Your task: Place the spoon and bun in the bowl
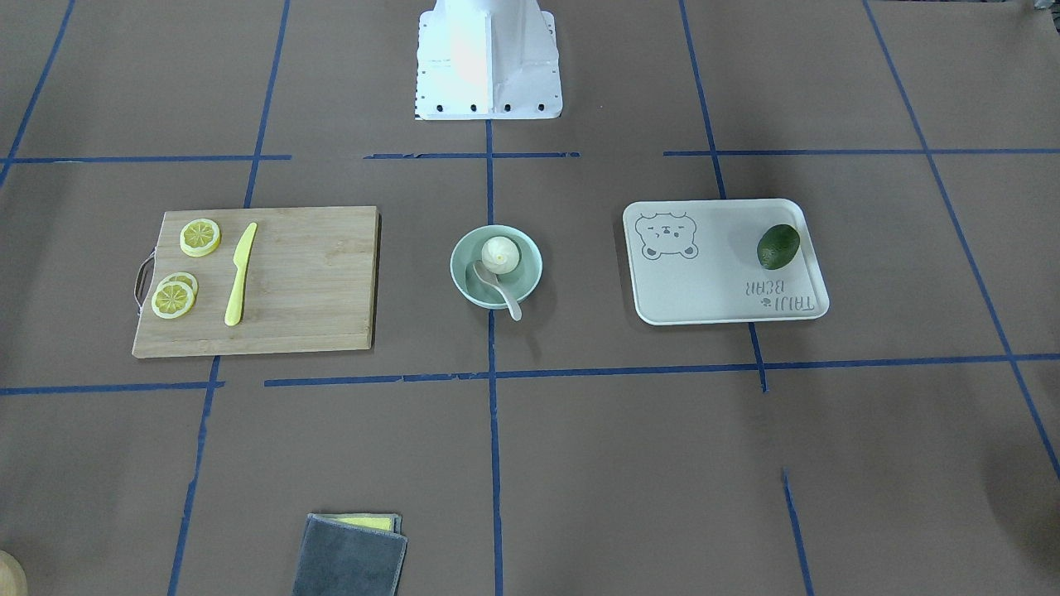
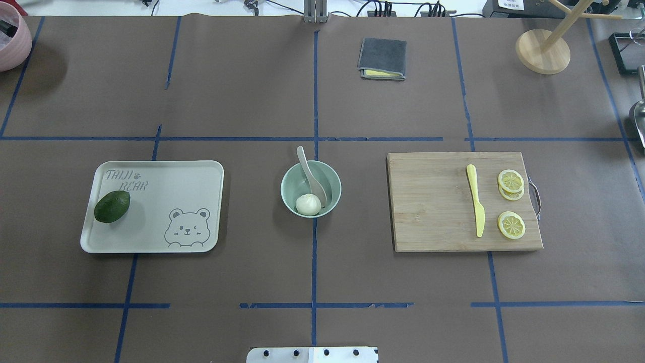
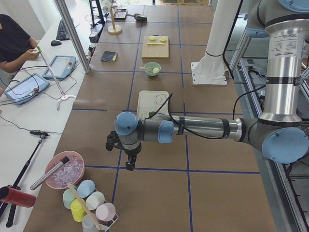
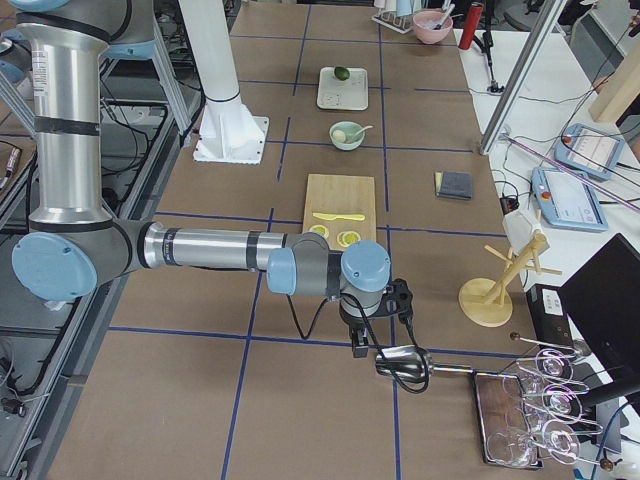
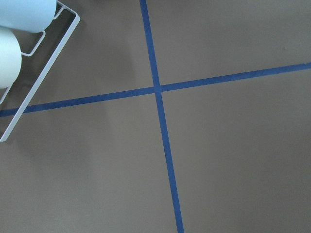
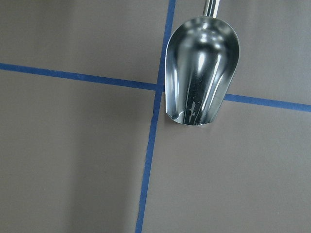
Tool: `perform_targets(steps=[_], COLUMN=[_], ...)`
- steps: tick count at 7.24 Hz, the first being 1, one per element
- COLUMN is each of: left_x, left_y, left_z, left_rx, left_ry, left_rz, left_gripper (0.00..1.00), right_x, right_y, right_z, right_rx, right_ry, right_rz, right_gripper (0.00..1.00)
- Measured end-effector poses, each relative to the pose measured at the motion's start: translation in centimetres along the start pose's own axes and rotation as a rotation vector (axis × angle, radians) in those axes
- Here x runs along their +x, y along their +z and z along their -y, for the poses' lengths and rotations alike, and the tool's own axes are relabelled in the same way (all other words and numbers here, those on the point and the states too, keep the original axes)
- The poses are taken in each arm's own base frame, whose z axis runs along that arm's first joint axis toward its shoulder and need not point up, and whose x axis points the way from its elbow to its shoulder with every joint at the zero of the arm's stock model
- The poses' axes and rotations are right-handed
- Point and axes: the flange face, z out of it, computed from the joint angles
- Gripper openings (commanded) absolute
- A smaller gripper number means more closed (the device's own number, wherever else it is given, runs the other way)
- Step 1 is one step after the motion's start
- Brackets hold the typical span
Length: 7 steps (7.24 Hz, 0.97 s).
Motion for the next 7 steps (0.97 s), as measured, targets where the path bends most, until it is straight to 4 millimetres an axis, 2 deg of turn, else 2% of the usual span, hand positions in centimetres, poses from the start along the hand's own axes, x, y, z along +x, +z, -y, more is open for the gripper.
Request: perform_targets(steps=[7], left_x=[-0.25], left_y=[0.05], left_z=[0.04], left_rx=[-0.004], left_ry=[-0.003], left_rz=[0.024], left_gripper=[1.00], right_x=[-0.16], right_y=[-0.47], right_z=[0.35], right_rx=[0.011], right_ry=[0.001], right_rz=[0.005], right_gripper=[1.00])
